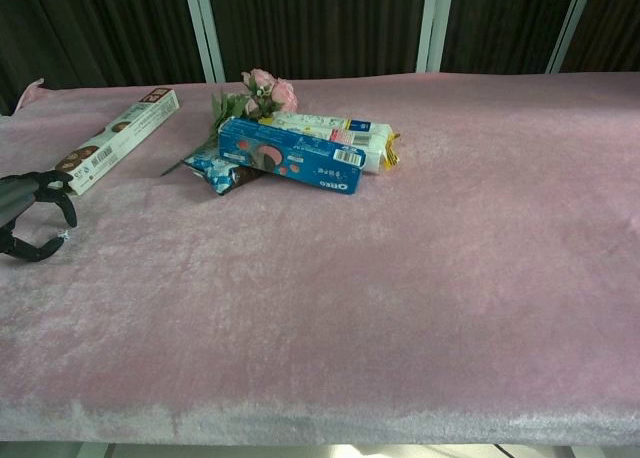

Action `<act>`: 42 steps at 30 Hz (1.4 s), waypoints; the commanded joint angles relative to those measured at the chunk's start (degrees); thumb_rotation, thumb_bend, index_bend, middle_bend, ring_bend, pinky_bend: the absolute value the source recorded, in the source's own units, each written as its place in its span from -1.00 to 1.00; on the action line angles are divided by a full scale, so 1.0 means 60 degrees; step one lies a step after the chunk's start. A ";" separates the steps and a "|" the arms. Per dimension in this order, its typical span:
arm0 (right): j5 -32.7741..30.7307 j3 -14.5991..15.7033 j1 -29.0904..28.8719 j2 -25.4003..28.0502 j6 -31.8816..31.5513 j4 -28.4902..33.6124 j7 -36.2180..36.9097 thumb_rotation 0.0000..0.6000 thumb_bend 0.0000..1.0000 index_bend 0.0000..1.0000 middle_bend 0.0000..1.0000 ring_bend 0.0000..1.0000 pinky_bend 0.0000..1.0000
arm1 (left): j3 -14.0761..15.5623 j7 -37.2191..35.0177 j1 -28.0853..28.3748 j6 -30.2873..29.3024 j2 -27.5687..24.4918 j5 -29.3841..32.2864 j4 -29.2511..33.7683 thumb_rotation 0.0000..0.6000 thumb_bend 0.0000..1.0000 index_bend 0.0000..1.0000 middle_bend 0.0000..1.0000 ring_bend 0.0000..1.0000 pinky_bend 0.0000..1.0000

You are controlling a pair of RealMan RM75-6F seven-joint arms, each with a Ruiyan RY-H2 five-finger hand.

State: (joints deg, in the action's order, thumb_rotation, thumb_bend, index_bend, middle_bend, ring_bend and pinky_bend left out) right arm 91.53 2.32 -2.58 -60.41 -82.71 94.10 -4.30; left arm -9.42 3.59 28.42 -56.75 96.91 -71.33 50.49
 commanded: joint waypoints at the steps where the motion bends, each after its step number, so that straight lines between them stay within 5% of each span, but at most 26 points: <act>1: 0.0008 0.0006 0.0004 0.0003 -0.0001 0.0011 -0.0011 1.00 -0.41 -1.00 -1.00 -1.00 -1.00 | -0.0006 -0.0010 0.0014 0.0028 0.0022 0.0020 -0.0046 1.00 -0.16 -0.11 -0.89 -0.97 -0.86; 20: -0.0015 -0.0024 0.0081 0.0048 -0.0125 -0.0021 0.0069 1.00 -0.41 -1.00 -1.00 -1.00 -1.00 | 0.0000 -0.0259 0.0042 -0.0276 0.0122 -0.0171 -0.0216 1.00 -0.16 0.19 -0.80 -0.91 -0.85; 27: -0.0004 -0.0015 0.0041 0.0019 -0.0030 -0.0044 0.0037 1.00 -0.41 -1.00 -1.00 -1.00 -1.00 | 0.0205 0.0029 -0.0554 -0.2161 -0.1171 -0.1064 0.2425 1.00 -0.16 0.17 -0.78 -0.91 -0.83; 33: 0.0140 0.0063 -0.0020 -0.0054 0.0093 0.0012 -0.0144 1.00 -0.41 -1.00 -1.00 -1.00 -1.00 | 0.0547 0.1400 -0.0721 -0.2616 -0.1880 -0.1507 0.4380 1.00 -0.17 0.11 -0.78 -0.94 -0.86; 42: 0.0300 0.0095 -0.0032 -0.0054 0.0023 -0.0025 -0.0008 1.00 -0.41 -1.00 -1.00 -1.00 -1.00 | 0.0632 0.2261 -0.0659 -0.2251 -0.1959 -0.1195 0.4870 1.00 -0.19 -0.59 -0.85 -1.00 -0.91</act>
State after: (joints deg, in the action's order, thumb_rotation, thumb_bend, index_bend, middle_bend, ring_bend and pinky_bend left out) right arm 93.34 2.89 -2.77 -60.77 -82.57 93.99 -4.46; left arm -5.71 15.91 24.46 -70.38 85.19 -78.76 79.57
